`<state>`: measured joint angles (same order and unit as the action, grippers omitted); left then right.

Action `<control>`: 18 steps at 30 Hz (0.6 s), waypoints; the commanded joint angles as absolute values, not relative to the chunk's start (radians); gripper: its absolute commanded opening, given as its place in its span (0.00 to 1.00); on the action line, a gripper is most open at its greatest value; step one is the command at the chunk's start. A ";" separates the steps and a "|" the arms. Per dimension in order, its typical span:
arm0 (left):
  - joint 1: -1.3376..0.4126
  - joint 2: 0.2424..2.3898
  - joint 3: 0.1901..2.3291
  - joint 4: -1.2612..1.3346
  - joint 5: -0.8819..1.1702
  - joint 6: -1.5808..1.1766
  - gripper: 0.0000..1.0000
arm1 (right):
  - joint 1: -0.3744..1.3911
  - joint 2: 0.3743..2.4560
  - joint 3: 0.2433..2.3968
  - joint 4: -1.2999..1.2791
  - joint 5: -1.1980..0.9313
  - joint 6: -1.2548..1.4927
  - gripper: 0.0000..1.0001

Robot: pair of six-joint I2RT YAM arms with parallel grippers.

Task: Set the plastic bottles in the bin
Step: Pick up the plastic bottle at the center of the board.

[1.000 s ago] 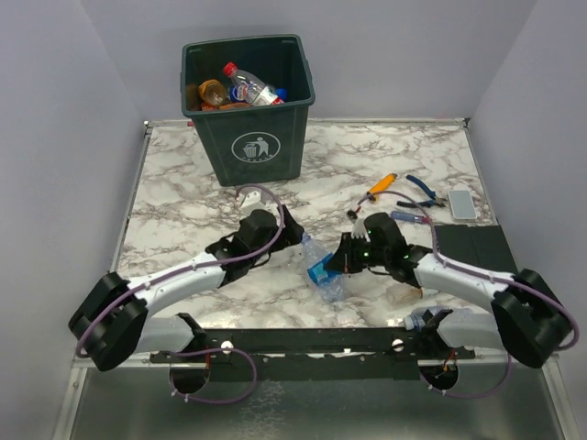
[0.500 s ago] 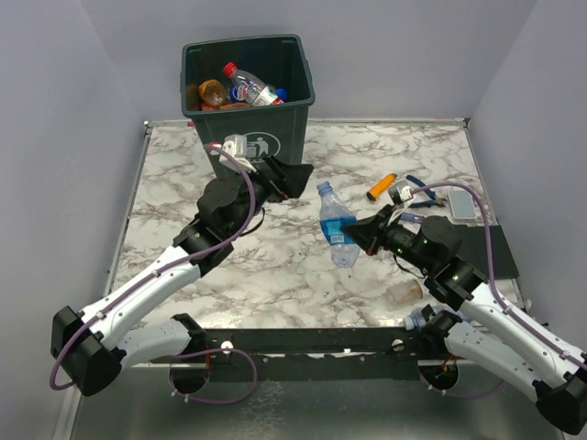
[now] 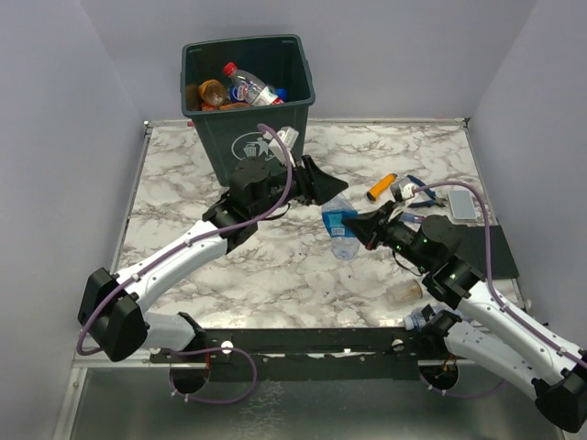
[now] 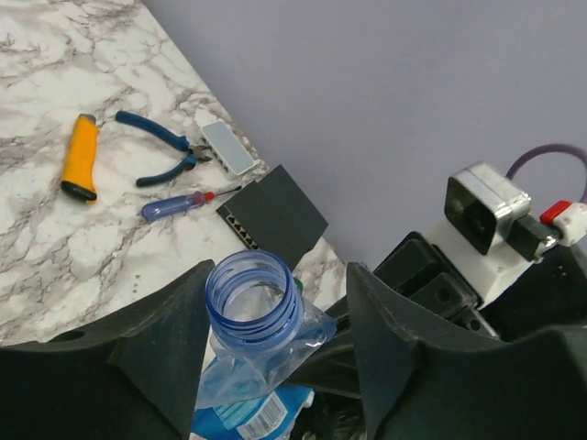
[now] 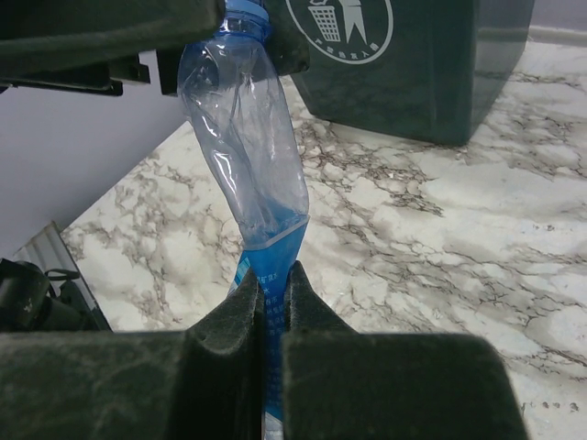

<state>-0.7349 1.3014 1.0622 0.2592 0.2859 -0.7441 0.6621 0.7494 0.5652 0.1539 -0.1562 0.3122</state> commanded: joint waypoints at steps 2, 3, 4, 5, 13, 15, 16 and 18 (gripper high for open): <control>-0.735 1.315 1.096 0.229 0.349 -0.739 0.46 | 0.666 0.759 0.569 0.185 -0.126 0.290 0.00; -0.736 1.314 1.095 0.229 0.346 -0.739 0.43 | 0.665 0.759 0.569 0.182 -0.124 0.289 0.00; -0.735 1.316 1.095 0.229 0.345 -0.739 0.42 | 0.666 0.760 0.568 0.180 -0.122 0.289 0.00; -0.735 1.317 1.095 0.229 0.344 -0.739 0.40 | 0.666 0.760 0.568 0.180 -0.120 0.289 0.00; -0.735 1.312 1.099 0.205 0.289 -0.706 0.00 | 0.665 0.768 0.605 0.112 -0.096 0.324 0.66; -0.735 1.298 1.125 0.159 0.223 -0.659 0.00 | 0.665 0.769 0.642 0.054 -0.103 0.335 0.99; -0.735 1.290 1.148 0.128 0.180 -0.630 0.00 | 0.666 0.768 0.667 0.025 -0.115 0.335 1.00; -0.734 1.278 1.200 0.078 0.096 -0.551 0.00 | 0.665 0.759 0.717 -0.041 -0.140 0.328 1.00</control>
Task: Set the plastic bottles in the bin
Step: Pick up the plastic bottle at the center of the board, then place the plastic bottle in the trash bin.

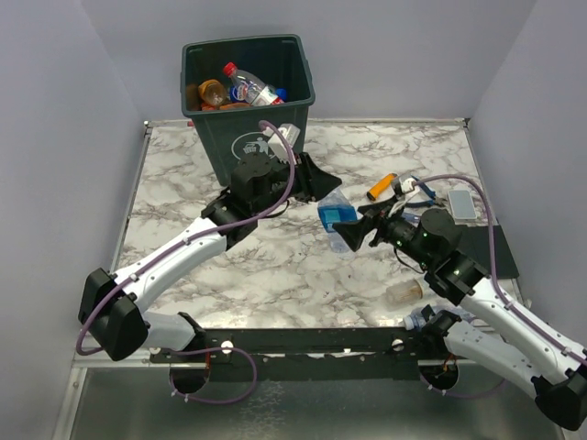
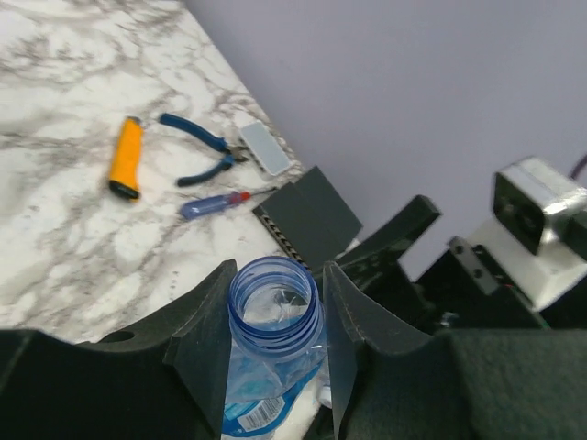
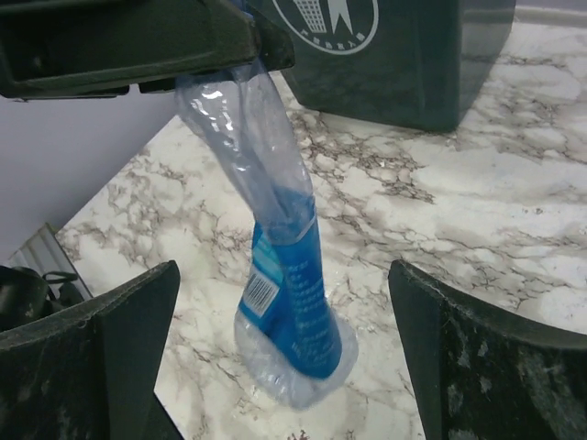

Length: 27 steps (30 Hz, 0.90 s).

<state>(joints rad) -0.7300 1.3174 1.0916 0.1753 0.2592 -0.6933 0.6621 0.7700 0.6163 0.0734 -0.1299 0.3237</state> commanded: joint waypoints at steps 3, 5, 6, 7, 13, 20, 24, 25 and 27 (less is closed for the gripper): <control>-0.728 1.269 1.294 0.041 -0.040 -0.450 0.00 | 0.666 0.738 0.802 -0.124 -0.168 0.318 1.00; -0.823 1.272 1.377 0.035 -0.128 -0.386 0.00 | 0.666 0.719 0.853 -0.150 -0.182 0.311 1.00; -0.733 1.277 1.417 0.035 -0.179 -0.358 0.00 | 0.666 0.708 0.875 -0.159 -0.187 0.308 1.00; -0.718 1.285 1.454 0.035 -0.230 -0.331 0.00 | 0.666 0.696 0.895 -0.164 -0.190 0.304 1.00; -0.642 1.350 1.621 0.155 -0.455 -0.259 0.00 | 0.666 0.620 0.907 -0.165 -0.148 0.295 1.00; -0.508 1.546 1.872 0.235 -0.512 -0.235 0.00 | 0.666 0.552 0.803 -0.175 -0.023 0.332 1.00; -0.469 1.658 1.943 0.268 -0.484 -0.277 0.00 | 0.666 0.536 0.753 -0.183 -0.012 0.357 1.00; -0.465 1.686 1.955 0.267 -0.472 -0.295 0.00 | 0.665 0.532 0.742 -0.187 -0.009 0.365 1.00; -0.455 1.746 1.976 0.265 -0.439 -0.326 0.00 | 0.665 0.526 0.721 -0.192 -0.009 0.382 1.00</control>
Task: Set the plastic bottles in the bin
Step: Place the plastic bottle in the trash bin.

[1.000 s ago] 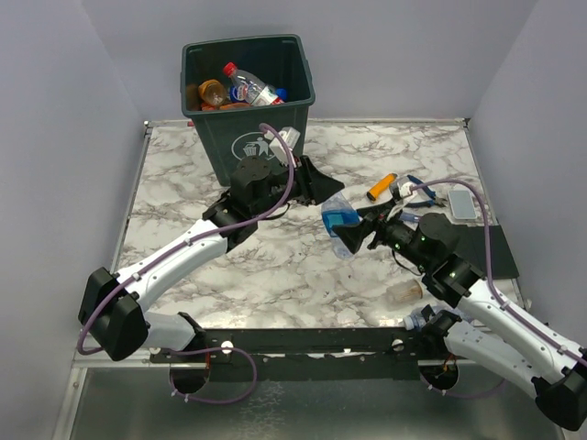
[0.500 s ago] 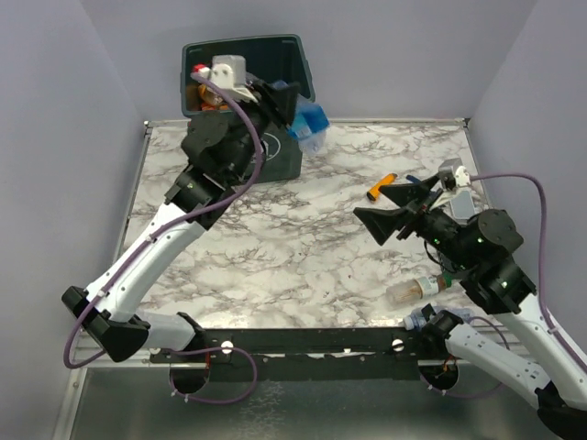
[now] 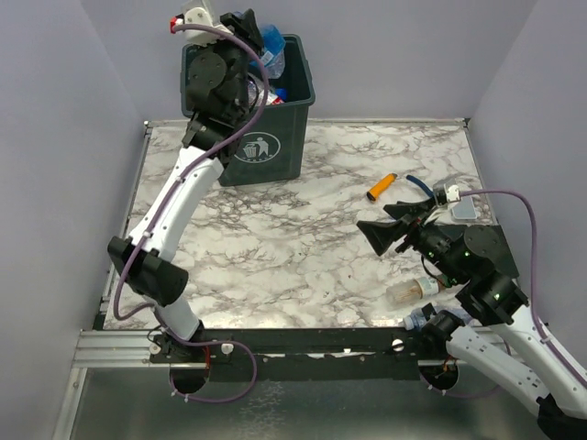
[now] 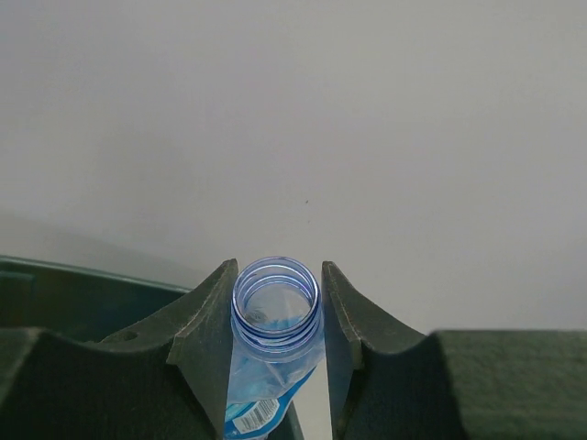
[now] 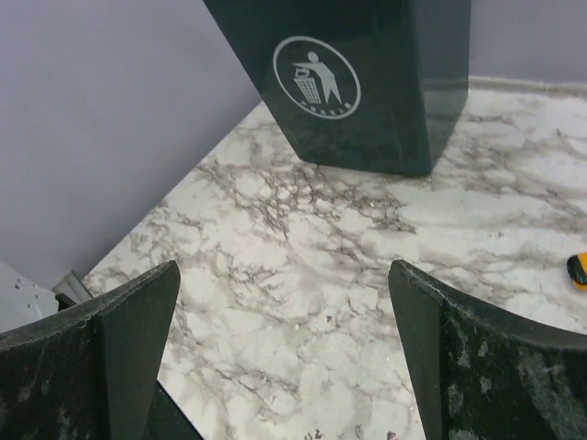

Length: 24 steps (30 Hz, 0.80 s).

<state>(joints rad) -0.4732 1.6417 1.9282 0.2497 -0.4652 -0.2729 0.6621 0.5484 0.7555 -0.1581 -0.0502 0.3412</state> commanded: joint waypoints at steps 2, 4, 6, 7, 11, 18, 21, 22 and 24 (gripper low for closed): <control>-0.452 1.802 1.998 0.264 -0.407 -0.357 0.00 | 0.666 0.520 0.708 -0.198 -0.011 0.390 1.00; -0.450 1.850 2.005 0.283 -0.376 -0.371 0.00 | 0.666 0.511 0.694 -0.203 -0.008 0.395 1.00; -0.450 1.894 2.009 0.307 -0.357 -0.374 0.00 | 0.664 0.502 0.686 -0.209 -0.005 0.394 1.00; -0.451 1.912 2.014 0.308 -0.356 -0.369 0.00 | 0.666 0.498 0.683 -0.214 -0.006 0.393 1.00; -0.450 1.935 1.992 0.312 -0.428 -0.308 0.00 | 0.665 0.485 0.678 -0.232 0.042 0.376 1.00; -0.448 1.911 1.894 0.277 -0.708 -0.158 0.00 | 0.666 0.498 0.672 -0.228 0.084 0.347 1.00; -0.433 1.881 1.846 0.278 -0.782 -0.153 0.00 | 0.666 0.518 0.676 -0.222 0.077 0.345 1.00; -0.427 1.874 1.837 0.276 -0.798 -0.154 0.00 | 0.665 0.523 0.678 -0.221 0.074 0.344 1.00; -0.413 1.868 1.839 0.257 -0.830 -0.157 0.00 | 0.666 0.530 0.678 -0.219 0.076 0.344 1.00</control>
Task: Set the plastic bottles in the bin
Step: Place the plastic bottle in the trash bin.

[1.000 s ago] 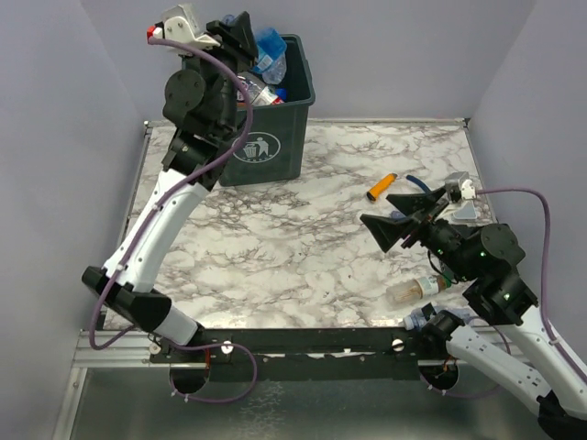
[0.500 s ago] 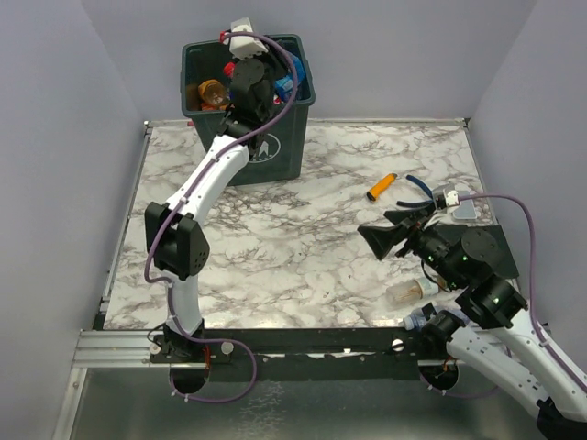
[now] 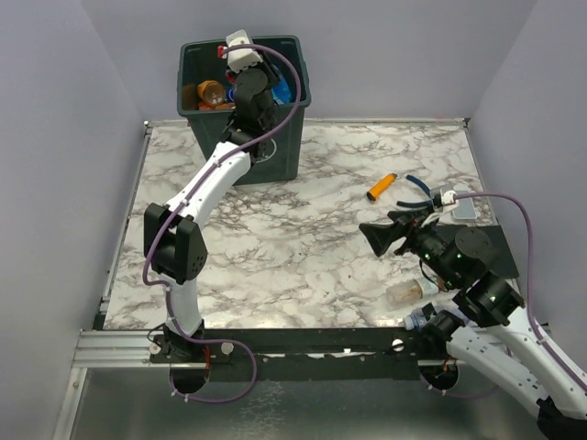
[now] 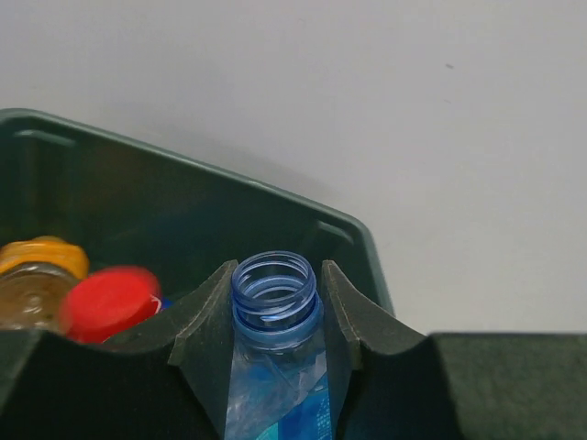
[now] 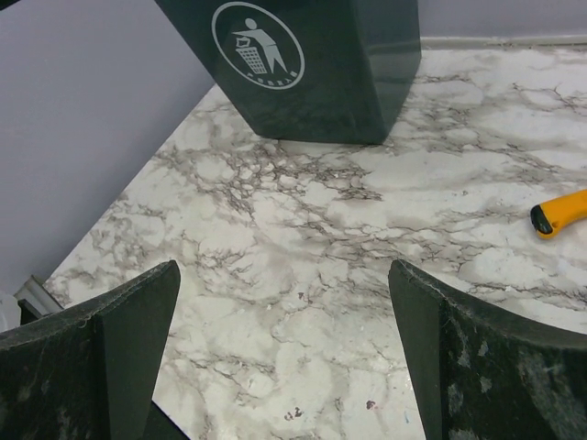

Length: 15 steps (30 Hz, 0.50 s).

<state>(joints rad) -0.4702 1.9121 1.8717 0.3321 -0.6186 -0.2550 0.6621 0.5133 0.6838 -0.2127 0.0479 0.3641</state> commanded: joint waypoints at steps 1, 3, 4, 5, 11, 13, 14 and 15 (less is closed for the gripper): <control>-0.404 1.866 1.846 0.242 -0.842 -0.170 0.00 | 0.665 0.531 0.679 -0.219 0.077 0.343 1.00; -0.378 1.856 1.853 0.210 -0.821 -0.223 0.00 | 0.665 0.531 0.681 -0.218 0.082 0.343 1.00; -0.365 1.852 1.853 0.198 -0.791 -0.256 0.00 | 0.665 0.531 0.680 -0.216 0.084 0.342 1.00; -0.356 1.849 1.860 0.186 -0.751 -0.285 0.00 | 0.666 0.531 0.679 -0.214 0.088 0.343 1.00; -0.348 1.900 1.990 0.091 -0.433 -0.384 0.05 | 0.666 0.547 0.685 -0.204 0.096 0.338 1.00; -0.350 1.923 2.038 0.060 -0.352 -0.412 0.19 | 0.666 0.553 0.690 -0.205 0.100 0.332 1.00; -0.350 1.930 2.053 0.051 -0.324 -0.424 0.27 | 0.665 0.557 0.692 -0.205 0.102 0.329 1.00; -0.354 1.934 2.064 0.045 -0.305 -0.425 0.34 | 0.666 0.559 0.693 -0.207 0.104 0.326 1.00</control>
<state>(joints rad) -0.3443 1.8984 1.9816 0.1253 -0.5163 -0.3672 0.6621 0.5472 0.6838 -0.2115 0.0696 0.3523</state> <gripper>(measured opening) 0.385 0.998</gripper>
